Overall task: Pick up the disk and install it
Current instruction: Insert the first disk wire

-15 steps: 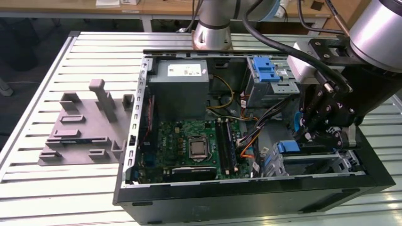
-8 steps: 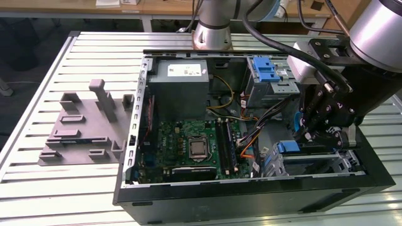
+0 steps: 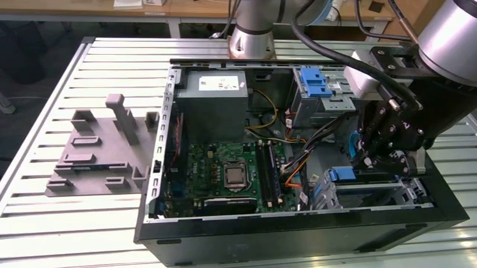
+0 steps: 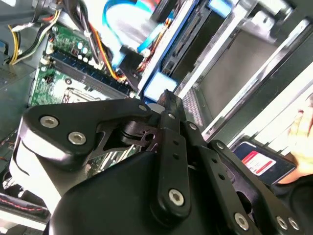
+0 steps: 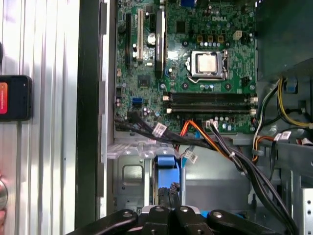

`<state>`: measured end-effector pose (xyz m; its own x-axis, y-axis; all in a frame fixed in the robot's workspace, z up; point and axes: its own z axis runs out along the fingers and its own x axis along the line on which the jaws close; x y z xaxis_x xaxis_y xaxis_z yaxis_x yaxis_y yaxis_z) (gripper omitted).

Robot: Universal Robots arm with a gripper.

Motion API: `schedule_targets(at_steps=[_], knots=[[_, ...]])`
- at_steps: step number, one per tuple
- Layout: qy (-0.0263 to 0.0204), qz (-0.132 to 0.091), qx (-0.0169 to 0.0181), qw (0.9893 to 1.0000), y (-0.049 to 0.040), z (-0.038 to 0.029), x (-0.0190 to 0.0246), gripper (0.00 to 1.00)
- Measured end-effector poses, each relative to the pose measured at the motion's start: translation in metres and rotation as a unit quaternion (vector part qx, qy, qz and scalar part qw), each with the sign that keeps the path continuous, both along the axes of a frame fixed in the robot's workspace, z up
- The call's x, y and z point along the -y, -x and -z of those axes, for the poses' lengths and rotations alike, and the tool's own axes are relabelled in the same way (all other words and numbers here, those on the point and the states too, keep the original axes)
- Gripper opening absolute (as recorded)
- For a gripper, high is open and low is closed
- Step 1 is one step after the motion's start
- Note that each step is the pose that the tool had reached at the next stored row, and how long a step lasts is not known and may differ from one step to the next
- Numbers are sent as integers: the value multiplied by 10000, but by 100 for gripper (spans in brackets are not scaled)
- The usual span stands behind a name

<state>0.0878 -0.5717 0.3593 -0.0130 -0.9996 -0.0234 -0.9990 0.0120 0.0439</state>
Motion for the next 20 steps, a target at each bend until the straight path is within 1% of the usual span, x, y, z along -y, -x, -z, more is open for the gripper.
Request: schedule_targets(at_steps=[7, 9, 11, 14, 16, 18, 19, 20], knots=[[-2, -2, 0, 10000, -312, 5, -1, 11], [-3, -1, 6, 10000, -366, 5, -1, 11], [-3, -1, 34, 10000, -385, 3, -3, 11], [-4, -1, 100, 9999, -395, -13, -10, 11], [-4, -1, 141, 9999, -397, -31, -23, 11], [-3, -1, 174, 9998, -397, -49, -56, 11], [-2, -1, 188, 9998, -397, -54, -80, 11], [-3, -1, 199, 9998, -398, -56, -113, 11]])
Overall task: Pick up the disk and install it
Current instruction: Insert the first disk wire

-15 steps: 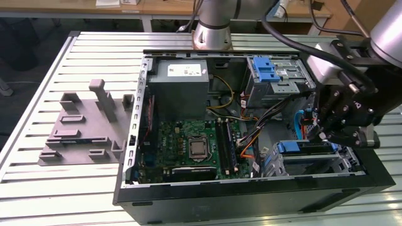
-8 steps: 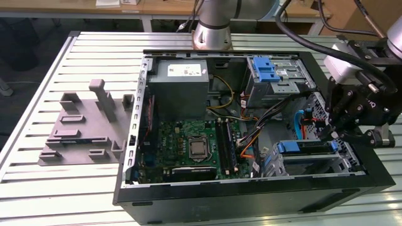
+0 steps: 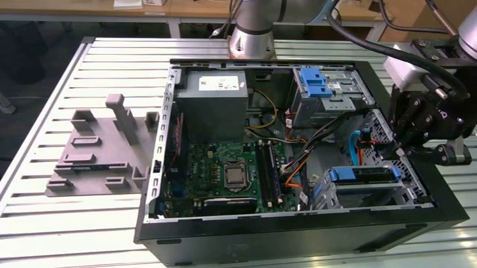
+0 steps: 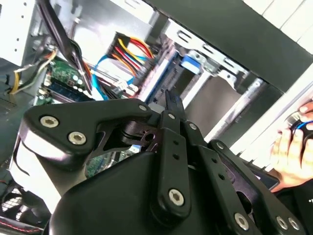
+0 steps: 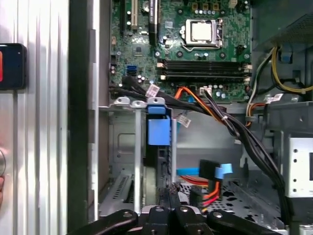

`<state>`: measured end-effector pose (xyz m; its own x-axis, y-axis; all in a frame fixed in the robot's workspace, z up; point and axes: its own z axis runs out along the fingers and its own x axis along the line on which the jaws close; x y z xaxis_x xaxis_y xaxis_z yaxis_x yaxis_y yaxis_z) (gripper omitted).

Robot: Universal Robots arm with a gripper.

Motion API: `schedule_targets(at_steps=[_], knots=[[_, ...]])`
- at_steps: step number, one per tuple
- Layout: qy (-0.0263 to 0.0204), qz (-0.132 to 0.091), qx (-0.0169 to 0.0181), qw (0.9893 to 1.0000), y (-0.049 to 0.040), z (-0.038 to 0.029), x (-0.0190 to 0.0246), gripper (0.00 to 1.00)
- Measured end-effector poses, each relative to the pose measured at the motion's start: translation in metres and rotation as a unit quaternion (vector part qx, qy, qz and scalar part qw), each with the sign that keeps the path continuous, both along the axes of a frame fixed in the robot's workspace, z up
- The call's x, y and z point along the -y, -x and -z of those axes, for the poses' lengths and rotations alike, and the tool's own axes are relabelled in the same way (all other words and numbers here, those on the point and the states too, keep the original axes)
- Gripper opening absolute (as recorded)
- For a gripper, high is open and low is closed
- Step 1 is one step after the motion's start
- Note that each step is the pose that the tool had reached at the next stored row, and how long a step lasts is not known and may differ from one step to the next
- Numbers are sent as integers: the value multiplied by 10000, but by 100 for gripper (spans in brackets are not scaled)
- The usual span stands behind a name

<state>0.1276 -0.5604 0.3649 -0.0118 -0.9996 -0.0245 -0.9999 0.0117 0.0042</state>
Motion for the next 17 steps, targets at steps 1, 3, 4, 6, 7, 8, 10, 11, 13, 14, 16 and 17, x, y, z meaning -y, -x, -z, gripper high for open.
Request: schedule_targets(at_steps=[1, 3, 4, 6, 7, 8, 10, 11, 13, 14, 16, 17], knots=[[0, 0, 6, 10000, -1, -1, -37, 11], [1, 0, 15, 10000, -3, -2, -109, 11], [0, 0, 21, 10000, -3, -2, -145, 11], [1, 0, 33, 10000, -5, -3, -202, 11], [-1, 1, 38, 10000, -5, -2, -214, 11], [-1, 0, 39, 10000, -5, -2, -214, 11], [0, 0, 39, 10000, -5, -2, -214, 11], [0, 0, 39, 10000, -5, -2, -213, 11], [4, 0, 40, 10000, -5, -3, -214, 11], [15, 0, 44, 10000, -5, -3, -215, 11], [25, 0, 50, 10000, -5, 6, -214, 18], [24, 1, 56, 10000, -4, 14, -214, 18]])
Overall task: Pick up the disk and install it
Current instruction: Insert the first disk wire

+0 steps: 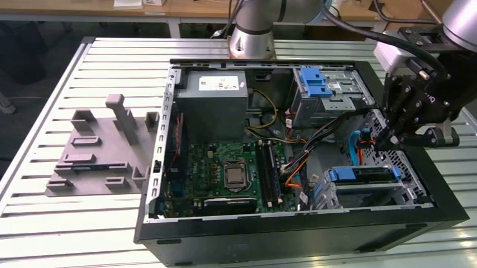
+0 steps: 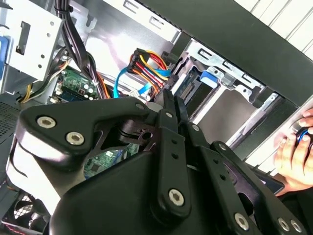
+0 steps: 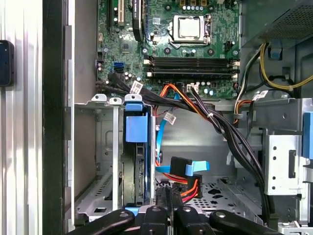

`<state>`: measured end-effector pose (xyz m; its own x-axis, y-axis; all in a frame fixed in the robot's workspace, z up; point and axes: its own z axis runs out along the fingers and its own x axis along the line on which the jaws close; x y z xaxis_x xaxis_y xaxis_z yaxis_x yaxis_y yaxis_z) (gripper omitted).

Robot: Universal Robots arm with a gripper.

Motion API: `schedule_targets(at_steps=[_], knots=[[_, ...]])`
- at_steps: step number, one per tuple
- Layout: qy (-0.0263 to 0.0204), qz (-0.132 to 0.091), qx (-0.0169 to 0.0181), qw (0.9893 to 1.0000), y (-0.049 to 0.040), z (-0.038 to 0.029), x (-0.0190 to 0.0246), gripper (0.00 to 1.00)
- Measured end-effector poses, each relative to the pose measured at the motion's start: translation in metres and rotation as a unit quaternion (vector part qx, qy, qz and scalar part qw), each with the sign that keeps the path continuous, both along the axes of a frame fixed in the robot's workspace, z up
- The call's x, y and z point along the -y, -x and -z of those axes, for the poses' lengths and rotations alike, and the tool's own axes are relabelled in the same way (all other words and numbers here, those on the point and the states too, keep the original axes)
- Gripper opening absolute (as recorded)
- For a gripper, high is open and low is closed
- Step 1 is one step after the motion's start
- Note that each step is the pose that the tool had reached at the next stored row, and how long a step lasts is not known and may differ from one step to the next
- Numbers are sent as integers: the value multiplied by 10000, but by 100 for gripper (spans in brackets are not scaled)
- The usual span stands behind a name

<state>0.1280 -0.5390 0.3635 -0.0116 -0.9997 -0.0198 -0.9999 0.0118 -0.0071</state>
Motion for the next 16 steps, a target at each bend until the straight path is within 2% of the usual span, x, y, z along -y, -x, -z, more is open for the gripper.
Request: schedule_targets(at_steps=[3, 4, 16], knots=[[1, 0, 23, 10000, 2, 27, -2, 19], [1, 0, 30, 10000, 3, 35, -3, 25], [0, 0, 66, 10000, 11, 115, -67, 25]])
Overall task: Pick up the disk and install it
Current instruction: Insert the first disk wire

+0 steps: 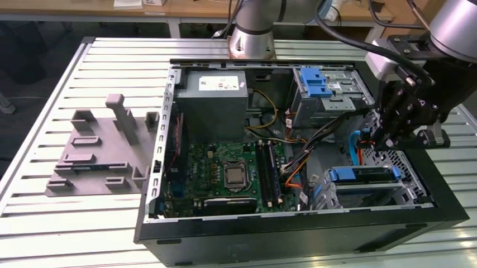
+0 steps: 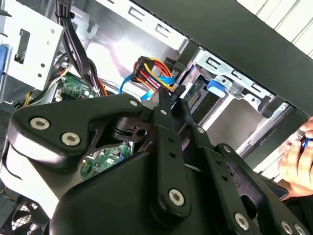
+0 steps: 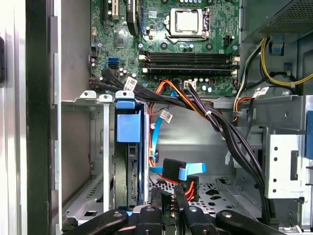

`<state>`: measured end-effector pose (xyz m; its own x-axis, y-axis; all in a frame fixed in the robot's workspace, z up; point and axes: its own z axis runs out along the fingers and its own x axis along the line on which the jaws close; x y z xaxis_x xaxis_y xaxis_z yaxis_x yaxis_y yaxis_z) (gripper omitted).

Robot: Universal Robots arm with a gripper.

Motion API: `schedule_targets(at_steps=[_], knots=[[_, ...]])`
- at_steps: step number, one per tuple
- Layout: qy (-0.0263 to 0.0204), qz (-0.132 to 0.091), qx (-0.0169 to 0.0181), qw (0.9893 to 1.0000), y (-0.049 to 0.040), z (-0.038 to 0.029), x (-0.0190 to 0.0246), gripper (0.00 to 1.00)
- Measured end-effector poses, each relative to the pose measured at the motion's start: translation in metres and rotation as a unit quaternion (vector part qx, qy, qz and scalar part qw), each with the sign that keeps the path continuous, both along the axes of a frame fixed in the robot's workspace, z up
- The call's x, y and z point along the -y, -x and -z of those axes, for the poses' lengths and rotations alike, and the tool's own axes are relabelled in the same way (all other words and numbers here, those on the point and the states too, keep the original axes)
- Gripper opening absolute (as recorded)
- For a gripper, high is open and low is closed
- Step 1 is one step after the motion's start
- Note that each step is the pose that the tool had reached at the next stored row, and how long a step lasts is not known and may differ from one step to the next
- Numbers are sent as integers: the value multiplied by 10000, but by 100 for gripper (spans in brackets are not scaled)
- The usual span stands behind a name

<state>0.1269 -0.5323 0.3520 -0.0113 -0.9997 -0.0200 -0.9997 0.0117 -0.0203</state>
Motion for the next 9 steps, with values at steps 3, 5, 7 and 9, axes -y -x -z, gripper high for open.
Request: schedule_targets(at_steps=[3, 5, 7, 9], knots=[[5, 0, 3, 10000, 0, 8, -3, 23], [6, 0, 2, 10000, -1, 8, -3, 17], [6, 0, -23, 10000, -3, 9, -3, 16], [5, 0, -74, 10000, -3, 12, 4, 16]])
